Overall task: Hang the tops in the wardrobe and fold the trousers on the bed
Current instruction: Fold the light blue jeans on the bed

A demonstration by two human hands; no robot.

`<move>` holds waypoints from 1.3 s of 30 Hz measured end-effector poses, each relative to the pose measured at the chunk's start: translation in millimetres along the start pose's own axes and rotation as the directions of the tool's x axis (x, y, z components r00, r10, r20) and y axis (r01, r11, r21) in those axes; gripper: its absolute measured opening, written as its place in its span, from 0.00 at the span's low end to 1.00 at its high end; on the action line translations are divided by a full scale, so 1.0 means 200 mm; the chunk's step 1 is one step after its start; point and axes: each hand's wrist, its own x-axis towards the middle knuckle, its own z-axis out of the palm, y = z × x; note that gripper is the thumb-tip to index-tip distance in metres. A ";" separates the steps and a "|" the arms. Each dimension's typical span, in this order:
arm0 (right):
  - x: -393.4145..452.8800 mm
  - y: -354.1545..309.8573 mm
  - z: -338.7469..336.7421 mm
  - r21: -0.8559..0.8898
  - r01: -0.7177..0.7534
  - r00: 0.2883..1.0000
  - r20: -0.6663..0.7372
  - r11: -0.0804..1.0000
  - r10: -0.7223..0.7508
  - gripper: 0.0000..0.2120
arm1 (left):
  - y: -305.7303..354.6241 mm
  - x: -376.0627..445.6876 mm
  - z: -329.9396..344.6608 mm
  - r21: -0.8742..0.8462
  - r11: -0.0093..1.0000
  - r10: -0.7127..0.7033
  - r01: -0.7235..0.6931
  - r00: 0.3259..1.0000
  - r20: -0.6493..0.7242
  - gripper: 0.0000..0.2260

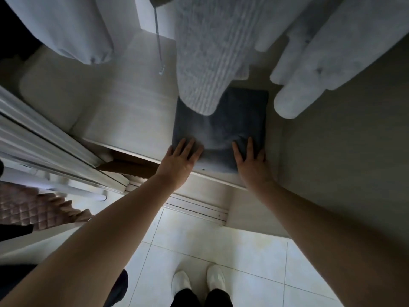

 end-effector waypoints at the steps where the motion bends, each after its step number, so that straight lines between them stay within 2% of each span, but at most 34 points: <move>1: 0.00 -0.01 0.01 0.000 -0.015 1.000 -0.021 1.000 0.015 0.24 | 0.00 0.00 -0.01 0.007 1.000 -0.006 0.006 1.000 0.003 0.32; 6: -0.07 0.00 0.03 0.085 -0.124 0.990 -0.052 0.989 0.129 0.23 | 0.09 0.04 -0.02 -0.001 1.000 -0.004 0.004 1.000 0.014 0.33; 10: -0.15 0.07 0.08 0.126 -0.214 0.976 -0.017 0.969 0.218 0.24 | 0.22 0.08 -0.02 -0.057 0.998 0.023 -0.027 0.997 -0.071 0.30; 13: -0.20 0.06 0.15 0.106 -0.234 0.971 -0.018 0.966 0.237 0.25 | 0.32 0.09 -0.03 -0.017 0.999 -0.049 0.051 0.995 0.083 0.32; 16: -0.23 0.04 0.15 0.101 -0.247 0.969 0.026 0.964 0.246 0.28 | 0.33 0.06 -0.05 -0.023 0.996 -0.084 0.087 0.991 0.108 0.33; 18: -0.23 0.07 0.14 0.074 -0.207 0.977 -0.026 0.975 0.210 0.34 | 0.33 0.03 -0.06 -0.057 0.995 -0.077 0.083 0.992 0.105 0.32; 22: -0.30 0.10 0.09 0.066 -0.144 0.987 0.078 0.987 0.139 0.38 | 0.32 -0.07 -0.10 -0.080 0.992 -0.080 0.093 0.985 0.151 0.33; 26: -0.41 0.05 -0.01 0.225 -0.132 0.989 0.098 0.965 0.112 0.41 | 0.34 -0.27 -0.15 -0.132 0.978 -0.137 0.164 0.971 0.196 0.39; 28: -0.50 0.03 -0.07 0.307 -0.064 0.996 0.077 0.949 0.042 0.41 | 0.37 -0.42 -0.19 -0.191 0.956 -0.192 0.222 0.967 0.165 0.36; 31: -0.64 -0.01 -0.16 0.344 0.062 0.997 0.028 0.937 -0.076 0.40 | 0.42 -0.66 -0.21 -0.329 0.896 -0.297 0.298 0.953 0.054 0.31; 34: -0.80 -0.05 -0.27 0.394 0.213 0.974 -0.011 0.894 -0.227 0.38 | 0.48 -0.88 -0.25 -0.498 0.792 -0.422 0.353 0.906 -0.030 0.29; 36: -0.90 -0.06 -0.34 0.454 0.293 0.951 -0.049 0.842 -0.305 0.37 | 0.53 -1.02 -0.29 -0.575 0.711 -0.531 0.405 0.845 -0.063 0.27; 39: -1.06 -0.08 -0.48 0.526 0.371 0.920 -0.098 0.766 -0.379 0.35 | 0.62 -1.21 -0.41 -0.684 0.534 -0.691 0.496 0.723 -0.016 0.26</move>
